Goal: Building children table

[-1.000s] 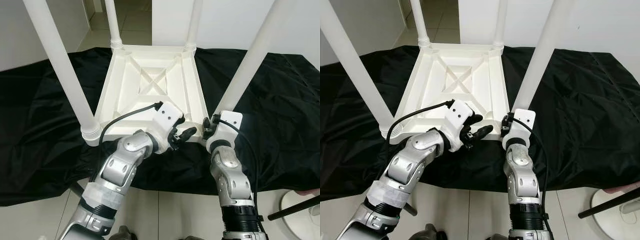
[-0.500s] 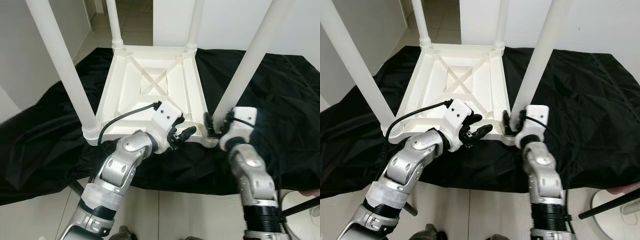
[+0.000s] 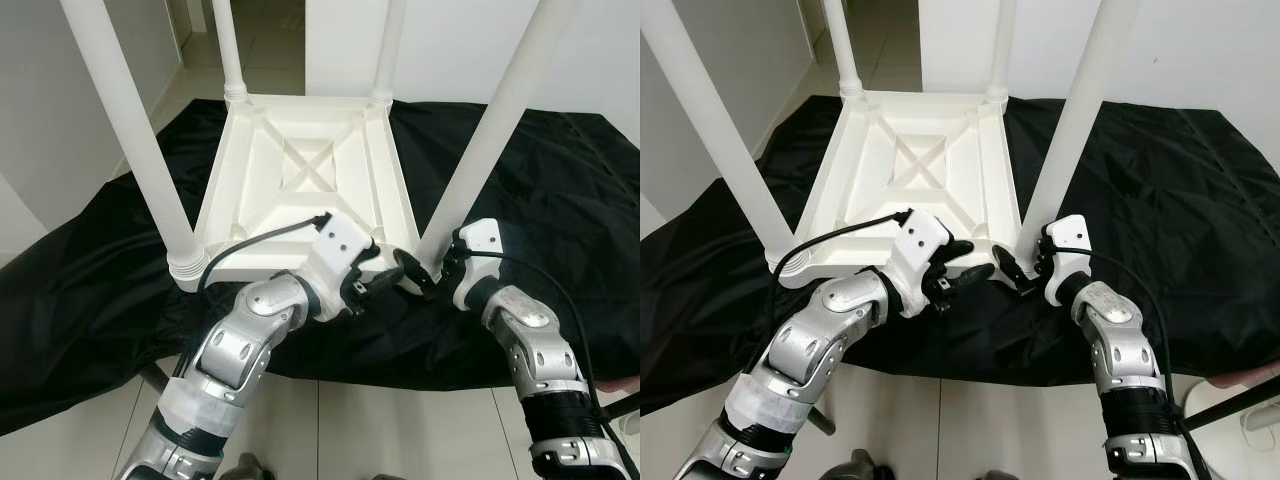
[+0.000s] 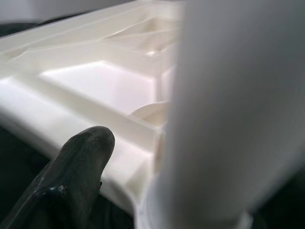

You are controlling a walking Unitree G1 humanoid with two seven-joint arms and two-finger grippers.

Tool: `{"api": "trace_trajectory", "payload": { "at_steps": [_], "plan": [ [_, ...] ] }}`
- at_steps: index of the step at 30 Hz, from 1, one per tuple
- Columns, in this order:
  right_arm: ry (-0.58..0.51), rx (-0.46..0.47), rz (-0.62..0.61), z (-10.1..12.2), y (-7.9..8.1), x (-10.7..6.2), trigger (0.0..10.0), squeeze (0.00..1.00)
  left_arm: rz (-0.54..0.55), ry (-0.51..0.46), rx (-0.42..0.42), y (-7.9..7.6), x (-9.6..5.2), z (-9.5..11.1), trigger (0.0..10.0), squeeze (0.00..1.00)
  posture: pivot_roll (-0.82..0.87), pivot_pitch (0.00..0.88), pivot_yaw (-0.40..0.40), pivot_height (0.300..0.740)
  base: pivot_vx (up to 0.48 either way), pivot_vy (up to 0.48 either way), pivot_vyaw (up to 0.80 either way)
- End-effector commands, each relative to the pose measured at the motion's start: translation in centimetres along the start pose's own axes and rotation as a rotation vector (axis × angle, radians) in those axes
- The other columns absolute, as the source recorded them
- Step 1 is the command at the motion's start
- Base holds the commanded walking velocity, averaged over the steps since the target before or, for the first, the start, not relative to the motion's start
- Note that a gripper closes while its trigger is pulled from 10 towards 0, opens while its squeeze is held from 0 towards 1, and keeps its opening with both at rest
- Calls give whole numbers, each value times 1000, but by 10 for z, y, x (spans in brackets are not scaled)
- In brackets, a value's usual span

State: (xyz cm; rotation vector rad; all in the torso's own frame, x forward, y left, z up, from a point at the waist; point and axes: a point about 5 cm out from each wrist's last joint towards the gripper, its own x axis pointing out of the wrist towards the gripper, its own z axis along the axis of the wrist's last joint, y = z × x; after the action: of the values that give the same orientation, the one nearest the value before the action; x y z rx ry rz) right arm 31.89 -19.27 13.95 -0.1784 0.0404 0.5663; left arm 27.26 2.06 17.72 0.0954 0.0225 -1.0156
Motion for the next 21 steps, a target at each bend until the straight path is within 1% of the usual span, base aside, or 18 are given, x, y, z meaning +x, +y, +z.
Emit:
{"api": "trace_trajectory", "payload": {
  "at_steps": [1,2,3,6,7,8,9,11,14,15,17,18,21],
  "plan": [
    [13,-26,25,-2,-1,2,10000,0,-112,5,9,-7,-1,1,10000,0,-41,0,36,740,0,0,0],
    [16,-32,30,-2,-4,4,8745,0,-114,7,13,-7,-1,1,10000,0,-41,0,36,740,0,0,0],
    [24,-41,39,-2,-6,7,4157,0,-117,9,19,-7,-1,1,10000,0,-37,0,33,740,0,0,0],
    [26,-48,52,-2,-7,8,4157,0,-119,10,23,-8,-1,2,10000,0,-37,0,33,740,0,0,0],
    [31,-45,68,-3,-8,9,863,0,-120,11,25,-8,-1,2,10000,0,-36,0,32,740,0,0,0],
    [31,-45,68,-3,-8,9,863,0,-120,11,25,-8,-1,2,10000,0,-36,0,32,740,0,0,0],
    [40,-45,76,-4,-10,8,0,0,-118,14,31,-8,-1,2,10000,0,-33,0,31,740,0,0,0],
    [57,-44,84,-10,-13,5,0,0,-111,18,34,-7,-1,2,10000,0,-28,0,28,740,0,0,0],
    [61,-42,85,-11,-14,4,0,0,-108,19,33,-7,-2,2,10000,0,-28,0,28,740,0,0,0],
    [65,-40,76,-13,-15,3,4549,0,-102,20,31,-6,-2,2,10000,0,-29,0,27,740,0,0,0],
    [65,-40,76,-13,-15,3,4549,0,-102,20,31,-6,-2,2,10000,0,-29,0,27,740,0,0,0],
    [63,-38,65,-14,-15,2,10000,0,-97,20,29,-6,-2,2,10000,0,-31,0,28,740,0,0,0],
    [38,-18,50,-14,-16,2,10000,0,-89,24,22,-5,-2,2,10000,0,-35,0,30,740,0,0,0]
  ]
}}
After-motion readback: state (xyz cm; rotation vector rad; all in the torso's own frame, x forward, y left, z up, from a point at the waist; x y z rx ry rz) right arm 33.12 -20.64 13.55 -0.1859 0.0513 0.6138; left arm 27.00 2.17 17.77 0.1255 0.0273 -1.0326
